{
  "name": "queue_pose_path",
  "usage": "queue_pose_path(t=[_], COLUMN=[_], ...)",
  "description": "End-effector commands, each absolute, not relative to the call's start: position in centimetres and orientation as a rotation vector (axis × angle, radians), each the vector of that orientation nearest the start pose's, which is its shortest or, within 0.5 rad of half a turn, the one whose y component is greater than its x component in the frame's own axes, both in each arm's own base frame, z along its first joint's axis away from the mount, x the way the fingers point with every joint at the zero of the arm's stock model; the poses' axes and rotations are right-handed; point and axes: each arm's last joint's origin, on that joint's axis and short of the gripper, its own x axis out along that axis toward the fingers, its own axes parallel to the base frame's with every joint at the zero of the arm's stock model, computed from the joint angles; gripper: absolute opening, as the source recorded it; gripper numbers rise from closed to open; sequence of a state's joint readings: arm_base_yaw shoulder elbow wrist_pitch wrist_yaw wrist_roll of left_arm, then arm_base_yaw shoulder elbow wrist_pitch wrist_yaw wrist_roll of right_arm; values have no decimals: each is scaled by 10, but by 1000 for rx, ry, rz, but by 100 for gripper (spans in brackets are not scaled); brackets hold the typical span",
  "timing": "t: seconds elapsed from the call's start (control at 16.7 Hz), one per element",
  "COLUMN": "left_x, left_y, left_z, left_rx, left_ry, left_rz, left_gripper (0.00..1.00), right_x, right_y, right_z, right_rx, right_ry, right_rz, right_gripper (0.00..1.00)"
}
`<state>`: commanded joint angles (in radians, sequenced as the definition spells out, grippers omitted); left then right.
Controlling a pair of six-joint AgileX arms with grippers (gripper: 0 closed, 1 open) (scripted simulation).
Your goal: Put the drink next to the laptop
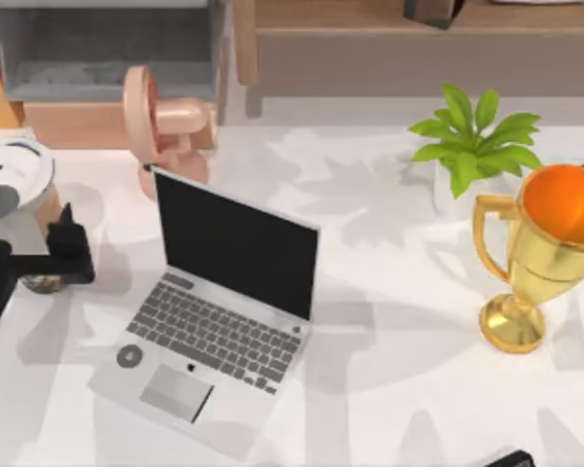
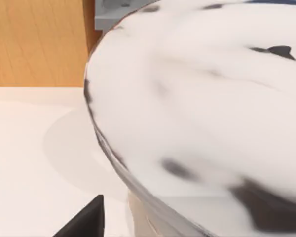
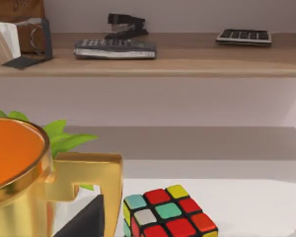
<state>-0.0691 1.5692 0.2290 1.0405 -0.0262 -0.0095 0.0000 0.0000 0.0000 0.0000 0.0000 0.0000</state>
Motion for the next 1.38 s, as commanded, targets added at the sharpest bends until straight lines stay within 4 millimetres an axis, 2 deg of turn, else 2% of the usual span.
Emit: queue_pose_path(t=[0.18,0.48,1.26,1.38], left_x=[244,245,245,245], left_y=[-15,-15,-15,-15], left_z=[102,101,101,101], left_rx=[-9,-9,-9,-9], left_ry=[299,299,299,299], left_rz=[-28,-28,-28,-28], left_gripper=[100,100,2,0], right_x=[106,106,106,106], right_y=[-1,-1,-1,-1], right_z=[160,160,160,160], right_rx=[0,0,0,0], right_ry=[0,0,0,0], right_rz=[0,0,0,0], right_gripper=[100,100,100,100])
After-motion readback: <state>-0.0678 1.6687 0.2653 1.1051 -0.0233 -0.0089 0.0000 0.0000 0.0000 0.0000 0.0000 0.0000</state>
